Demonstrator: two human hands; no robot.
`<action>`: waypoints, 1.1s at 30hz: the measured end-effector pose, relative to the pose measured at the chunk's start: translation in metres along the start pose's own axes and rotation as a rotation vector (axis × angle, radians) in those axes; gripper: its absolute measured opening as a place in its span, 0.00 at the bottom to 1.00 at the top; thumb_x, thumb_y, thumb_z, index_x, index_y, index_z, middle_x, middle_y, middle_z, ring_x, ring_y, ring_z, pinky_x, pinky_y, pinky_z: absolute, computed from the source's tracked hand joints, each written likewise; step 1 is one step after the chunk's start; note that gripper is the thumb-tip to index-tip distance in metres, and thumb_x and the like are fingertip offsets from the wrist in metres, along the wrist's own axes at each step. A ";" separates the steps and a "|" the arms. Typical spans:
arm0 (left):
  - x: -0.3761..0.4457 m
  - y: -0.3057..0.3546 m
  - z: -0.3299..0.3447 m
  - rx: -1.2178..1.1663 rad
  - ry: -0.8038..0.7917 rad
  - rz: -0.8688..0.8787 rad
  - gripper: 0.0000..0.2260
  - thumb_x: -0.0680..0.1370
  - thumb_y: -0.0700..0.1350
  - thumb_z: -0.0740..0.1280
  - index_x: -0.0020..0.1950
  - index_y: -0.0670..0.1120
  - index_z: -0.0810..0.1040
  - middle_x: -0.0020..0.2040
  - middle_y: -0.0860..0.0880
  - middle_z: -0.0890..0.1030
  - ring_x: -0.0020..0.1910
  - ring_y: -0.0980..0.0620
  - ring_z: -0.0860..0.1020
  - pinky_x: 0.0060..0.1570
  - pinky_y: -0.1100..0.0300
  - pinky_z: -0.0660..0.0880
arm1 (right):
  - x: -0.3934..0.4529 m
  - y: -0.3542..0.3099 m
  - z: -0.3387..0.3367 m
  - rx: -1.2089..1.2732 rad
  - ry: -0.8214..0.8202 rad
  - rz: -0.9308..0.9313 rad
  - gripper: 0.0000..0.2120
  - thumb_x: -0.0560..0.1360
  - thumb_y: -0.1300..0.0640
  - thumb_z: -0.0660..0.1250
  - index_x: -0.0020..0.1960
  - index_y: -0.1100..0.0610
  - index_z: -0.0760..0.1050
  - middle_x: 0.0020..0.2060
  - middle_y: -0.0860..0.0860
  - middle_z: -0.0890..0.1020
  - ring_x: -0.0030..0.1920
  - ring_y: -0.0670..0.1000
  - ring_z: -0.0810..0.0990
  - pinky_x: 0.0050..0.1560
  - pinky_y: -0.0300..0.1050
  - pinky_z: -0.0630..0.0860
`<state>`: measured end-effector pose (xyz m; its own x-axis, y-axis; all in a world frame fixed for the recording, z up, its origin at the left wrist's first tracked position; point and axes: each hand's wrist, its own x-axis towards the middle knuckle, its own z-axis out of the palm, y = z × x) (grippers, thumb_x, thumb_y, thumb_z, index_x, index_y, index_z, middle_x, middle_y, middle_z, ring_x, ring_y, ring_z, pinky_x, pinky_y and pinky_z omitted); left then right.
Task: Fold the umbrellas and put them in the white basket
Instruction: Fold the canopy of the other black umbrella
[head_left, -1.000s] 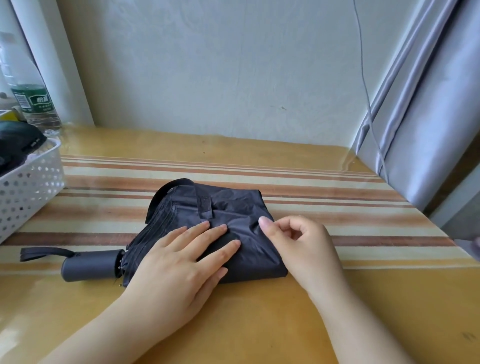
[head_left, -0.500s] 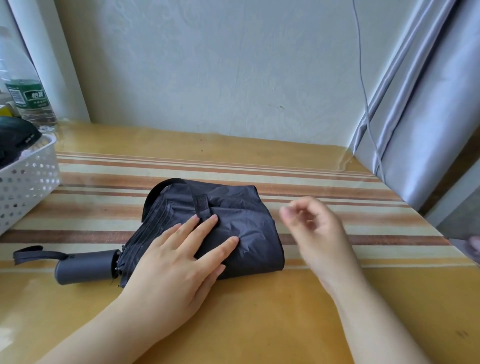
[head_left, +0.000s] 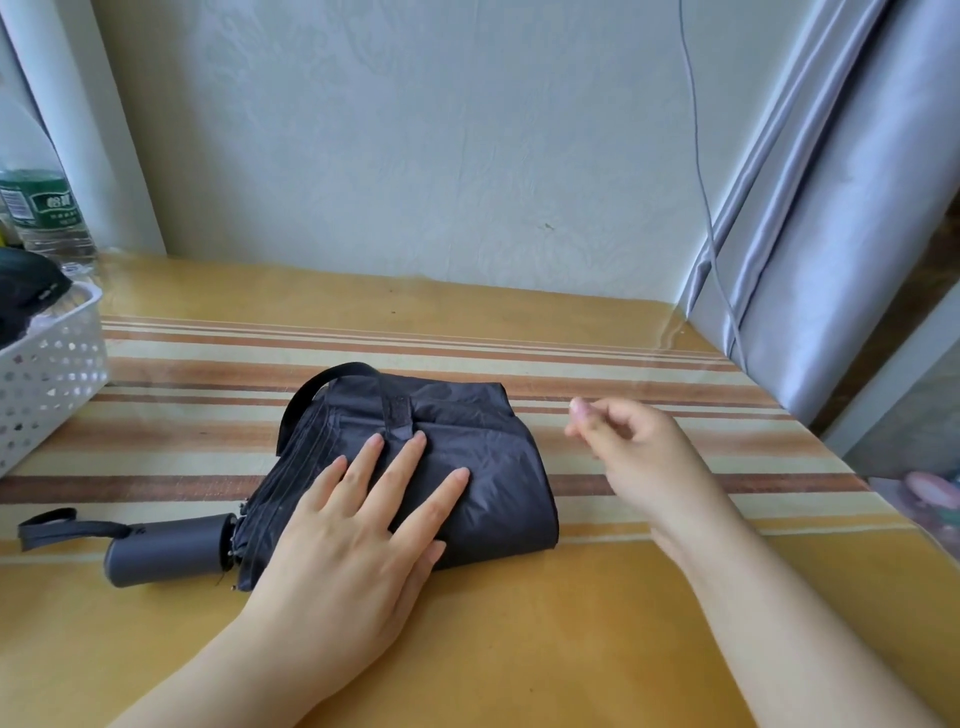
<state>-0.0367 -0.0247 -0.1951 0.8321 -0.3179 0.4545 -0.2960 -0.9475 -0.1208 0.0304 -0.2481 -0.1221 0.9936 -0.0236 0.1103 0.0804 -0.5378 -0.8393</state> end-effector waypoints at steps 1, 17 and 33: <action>0.000 0.000 0.001 0.002 -0.003 0.003 0.23 0.82 0.55 0.48 0.72 0.51 0.68 0.69 0.38 0.72 0.64 0.33 0.73 0.61 0.42 0.67 | 0.001 -0.003 0.000 -0.083 -0.083 -0.014 0.12 0.77 0.44 0.64 0.43 0.49 0.80 0.40 0.42 0.82 0.43 0.41 0.78 0.41 0.38 0.71; 0.005 -0.001 0.002 -0.022 0.003 -0.004 0.24 0.82 0.54 0.41 0.72 0.51 0.67 0.68 0.39 0.73 0.63 0.33 0.74 0.59 0.41 0.72 | 0.027 -0.014 0.043 0.433 -0.156 0.238 0.14 0.77 0.49 0.66 0.39 0.57 0.82 0.40 0.53 0.86 0.44 0.51 0.83 0.47 0.45 0.77; 0.009 -0.003 -0.004 -0.060 -0.086 0.000 0.23 0.76 0.54 0.55 0.68 0.50 0.76 0.65 0.38 0.76 0.60 0.32 0.77 0.53 0.38 0.75 | 0.056 -0.028 0.035 -0.108 -0.161 0.078 0.14 0.75 0.46 0.69 0.45 0.57 0.82 0.40 0.41 0.81 0.43 0.41 0.76 0.41 0.39 0.69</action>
<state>-0.0301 -0.0246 -0.1875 0.8686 -0.3217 0.3770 -0.3210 -0.9447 -0.0666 0.0868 -0.2046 -0.1114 0.9970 0.0615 -0.0461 0.0027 -0.6272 -0.7788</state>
